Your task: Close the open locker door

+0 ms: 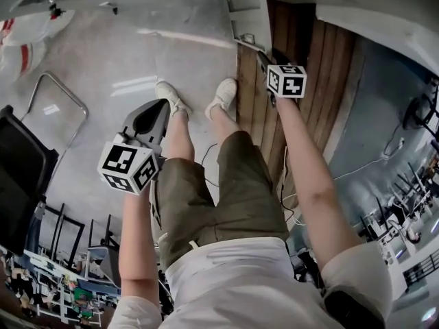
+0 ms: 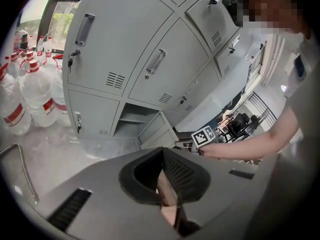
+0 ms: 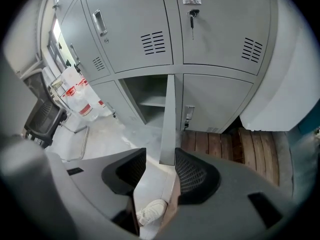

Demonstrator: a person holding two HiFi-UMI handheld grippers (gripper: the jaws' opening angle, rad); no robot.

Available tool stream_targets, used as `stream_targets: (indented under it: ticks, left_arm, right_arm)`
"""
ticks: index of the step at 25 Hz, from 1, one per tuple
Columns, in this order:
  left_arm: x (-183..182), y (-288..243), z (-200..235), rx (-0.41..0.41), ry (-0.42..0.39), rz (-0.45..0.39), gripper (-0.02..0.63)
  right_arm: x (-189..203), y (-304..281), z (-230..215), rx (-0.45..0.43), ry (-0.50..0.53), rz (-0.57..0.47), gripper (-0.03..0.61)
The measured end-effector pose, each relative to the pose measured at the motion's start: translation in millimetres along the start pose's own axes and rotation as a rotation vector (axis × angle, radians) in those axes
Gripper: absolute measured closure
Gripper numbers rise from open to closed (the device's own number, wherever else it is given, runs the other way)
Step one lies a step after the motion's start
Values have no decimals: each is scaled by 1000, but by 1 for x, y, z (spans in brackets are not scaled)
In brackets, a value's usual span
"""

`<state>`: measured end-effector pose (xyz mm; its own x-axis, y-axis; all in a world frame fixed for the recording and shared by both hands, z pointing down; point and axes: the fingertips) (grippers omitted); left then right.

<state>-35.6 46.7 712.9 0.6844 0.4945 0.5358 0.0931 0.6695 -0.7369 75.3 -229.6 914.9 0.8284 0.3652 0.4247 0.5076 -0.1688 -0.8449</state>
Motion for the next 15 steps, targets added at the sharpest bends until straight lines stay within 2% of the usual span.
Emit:
stream_targets:
  ticks: [5, 15]
  left_arm:
    - [15, 0, 11, 20, -16, 30, 612]
    - [27, 4, 48, 56, -3, 45, 612]
  right_arm:
    - [-1, -7, 14, 0, -26, -36, 385]
    - [-7, -30, 54, -7, -28, -27, 385]
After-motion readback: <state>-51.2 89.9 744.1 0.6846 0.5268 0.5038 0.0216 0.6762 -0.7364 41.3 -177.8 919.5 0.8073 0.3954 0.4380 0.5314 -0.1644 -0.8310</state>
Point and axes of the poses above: the fingertips, and each gripper's own axes: y backward along the fingers, z to its left, x out of its underside, and after that the axes turned 10 degrees about -x, right-handed
